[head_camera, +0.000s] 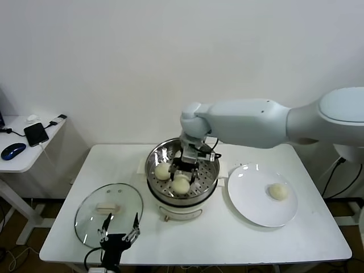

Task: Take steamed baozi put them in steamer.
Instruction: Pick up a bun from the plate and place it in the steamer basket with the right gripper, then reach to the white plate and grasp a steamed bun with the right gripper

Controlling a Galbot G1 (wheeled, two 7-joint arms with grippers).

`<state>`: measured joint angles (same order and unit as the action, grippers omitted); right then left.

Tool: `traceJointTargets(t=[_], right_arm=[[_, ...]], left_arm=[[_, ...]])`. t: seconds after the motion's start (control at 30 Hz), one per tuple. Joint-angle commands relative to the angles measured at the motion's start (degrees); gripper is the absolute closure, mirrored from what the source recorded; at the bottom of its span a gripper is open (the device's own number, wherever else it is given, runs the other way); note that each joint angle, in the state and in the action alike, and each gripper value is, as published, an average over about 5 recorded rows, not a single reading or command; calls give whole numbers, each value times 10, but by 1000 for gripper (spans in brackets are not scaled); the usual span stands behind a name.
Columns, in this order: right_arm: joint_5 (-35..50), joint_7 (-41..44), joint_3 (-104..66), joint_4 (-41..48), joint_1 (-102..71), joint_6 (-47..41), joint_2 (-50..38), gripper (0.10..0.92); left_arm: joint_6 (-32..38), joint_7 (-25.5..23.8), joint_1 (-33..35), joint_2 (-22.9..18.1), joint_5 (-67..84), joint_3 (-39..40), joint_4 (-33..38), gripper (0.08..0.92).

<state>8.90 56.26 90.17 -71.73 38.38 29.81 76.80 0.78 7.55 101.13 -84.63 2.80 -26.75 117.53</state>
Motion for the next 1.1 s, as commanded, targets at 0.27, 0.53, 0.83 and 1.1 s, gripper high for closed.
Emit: traceJointTargets(t=[0.27,0.53,0.83,1.1], right_arm=[[-10,-5,-6,49,-39,30,24,263],[62,20,-4,40,60,36,-22,204],[341,62,170,36,240,-190,-198,203],[256,16,242,-25,215,-381,-394,202]], left_arm=[[1,1,0,-1,1,1,0,177],[2,1,4,1,1,2,3,177],[6,0,8,2,-4,9,5,177],[8,-1,4,2,-4,8,4,177]])
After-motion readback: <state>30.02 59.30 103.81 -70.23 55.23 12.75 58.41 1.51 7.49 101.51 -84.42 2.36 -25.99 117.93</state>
